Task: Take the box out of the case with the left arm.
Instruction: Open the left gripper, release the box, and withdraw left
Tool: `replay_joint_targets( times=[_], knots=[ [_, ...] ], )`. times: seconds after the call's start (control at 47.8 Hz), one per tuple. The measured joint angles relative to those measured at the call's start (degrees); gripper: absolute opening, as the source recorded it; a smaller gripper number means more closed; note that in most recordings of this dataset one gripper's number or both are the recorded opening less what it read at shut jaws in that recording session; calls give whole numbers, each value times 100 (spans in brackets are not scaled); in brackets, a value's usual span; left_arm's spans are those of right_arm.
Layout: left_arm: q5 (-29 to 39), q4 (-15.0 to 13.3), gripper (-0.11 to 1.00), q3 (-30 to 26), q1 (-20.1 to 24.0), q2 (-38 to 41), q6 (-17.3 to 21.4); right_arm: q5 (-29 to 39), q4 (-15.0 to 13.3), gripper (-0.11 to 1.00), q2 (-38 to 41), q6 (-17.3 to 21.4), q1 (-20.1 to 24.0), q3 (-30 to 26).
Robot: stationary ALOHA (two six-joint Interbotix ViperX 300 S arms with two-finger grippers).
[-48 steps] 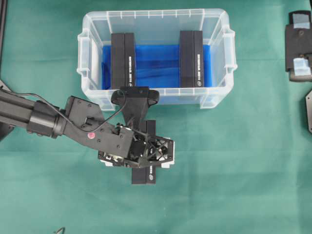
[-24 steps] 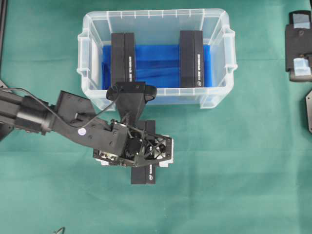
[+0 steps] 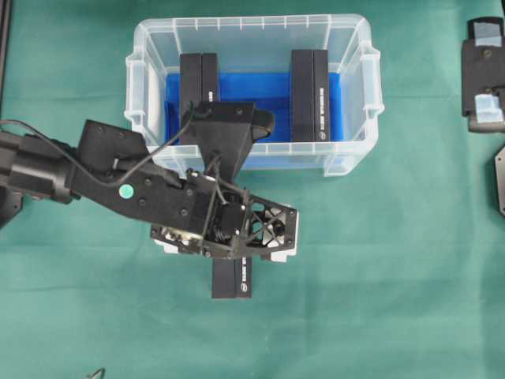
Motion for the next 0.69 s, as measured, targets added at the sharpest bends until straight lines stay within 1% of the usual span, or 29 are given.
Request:
replay_joint_targets(
  times=[0.272, 0.398, 0.544, 0.691],
  knots=[
    [53, 26, 90, -9, 9, 0, 9, 0, 0, 3, -9, 0, 0, 0],
    [88, 26, 90, 18, 9, -141, 9, 0, -9, 3, -9, -9, 0, 0],
    [114, 26, 90, 316, -53, -492, -62, 0, 0, 3, 0, -9, 0, 0],
    [158, 26, 90, 791, -158, -976, -290, 0, -9, 3, 0, -9, 0, 0]
  ],
)
